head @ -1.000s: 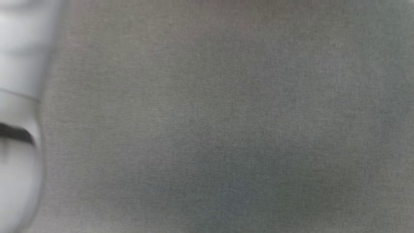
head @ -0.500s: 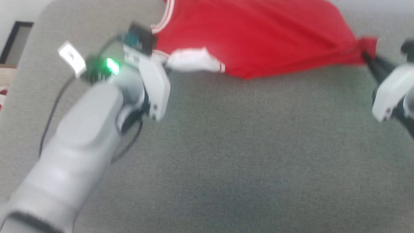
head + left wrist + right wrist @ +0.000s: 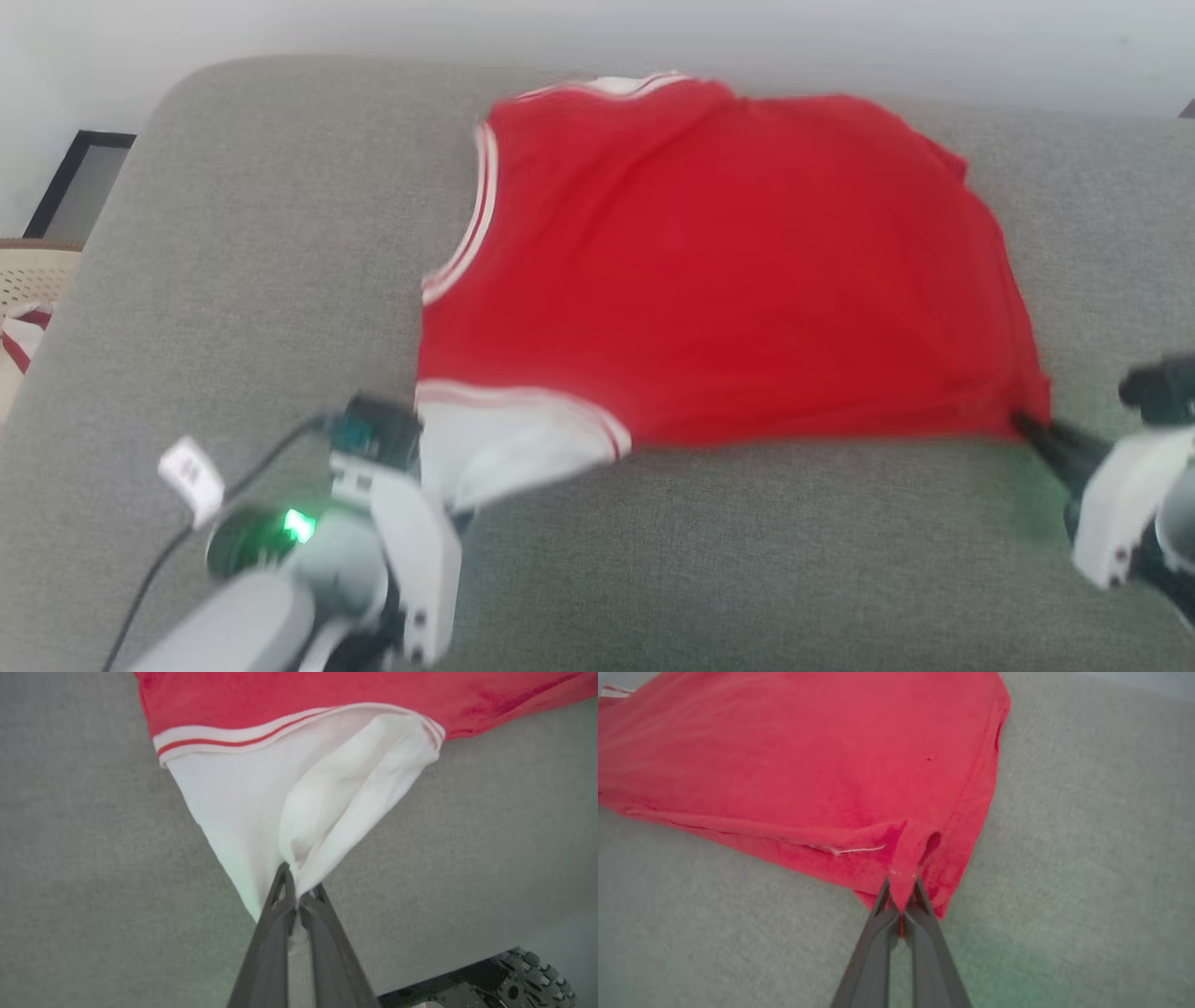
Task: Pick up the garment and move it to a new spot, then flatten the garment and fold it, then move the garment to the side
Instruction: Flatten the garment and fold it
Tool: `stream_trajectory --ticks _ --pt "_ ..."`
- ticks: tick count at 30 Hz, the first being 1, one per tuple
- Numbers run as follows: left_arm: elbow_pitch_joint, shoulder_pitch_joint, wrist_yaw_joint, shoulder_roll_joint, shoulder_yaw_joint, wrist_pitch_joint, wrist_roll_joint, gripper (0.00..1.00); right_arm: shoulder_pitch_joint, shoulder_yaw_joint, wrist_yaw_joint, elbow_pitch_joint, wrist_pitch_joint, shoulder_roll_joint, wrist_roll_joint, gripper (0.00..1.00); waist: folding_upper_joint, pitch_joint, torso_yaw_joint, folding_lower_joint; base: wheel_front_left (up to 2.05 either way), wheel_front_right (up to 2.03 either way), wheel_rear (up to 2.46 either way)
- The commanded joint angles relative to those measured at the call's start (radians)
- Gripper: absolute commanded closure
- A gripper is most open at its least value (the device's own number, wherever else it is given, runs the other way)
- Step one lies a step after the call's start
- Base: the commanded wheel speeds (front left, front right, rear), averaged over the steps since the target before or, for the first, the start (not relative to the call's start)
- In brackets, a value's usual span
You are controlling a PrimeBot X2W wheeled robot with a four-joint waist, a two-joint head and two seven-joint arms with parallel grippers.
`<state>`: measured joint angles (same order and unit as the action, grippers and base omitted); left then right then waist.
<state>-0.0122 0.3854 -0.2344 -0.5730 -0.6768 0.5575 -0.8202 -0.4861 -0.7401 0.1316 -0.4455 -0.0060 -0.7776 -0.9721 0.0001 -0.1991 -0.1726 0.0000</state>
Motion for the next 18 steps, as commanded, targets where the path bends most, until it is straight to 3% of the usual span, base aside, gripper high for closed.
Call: stream_trajectory --ticks 1,11,18 --pt "-0.047 -0.051 -0.031 -0.02 0.009 0.008 -0.02 1.0 0.046 0.012 -0.002 0.02 0.011 -0.014 -0.021 1.0 -0.0001 0.002 0.001 0.0 0.0 0.0 0.0" --pt "-0.235 -0.275 -0.19 -0.113 0.031 0.059 -0.065 1.0 0.301 0.049 -0.002 0.219 0.125 -0.09 -0.104 1.0 -0.0001 -0.001 0.011 0.0 0.0 0.0 0.0" --pt "-0.31 -0.323 -0.242 -0.149 0.036 0.075 -0.062 1.0 0.44 0.091 -0.002 0.34 0.188 -0.139 -0.142 1.0 -0.0001 -0.007 0.015 0.0 0.0 0.0 0.0"
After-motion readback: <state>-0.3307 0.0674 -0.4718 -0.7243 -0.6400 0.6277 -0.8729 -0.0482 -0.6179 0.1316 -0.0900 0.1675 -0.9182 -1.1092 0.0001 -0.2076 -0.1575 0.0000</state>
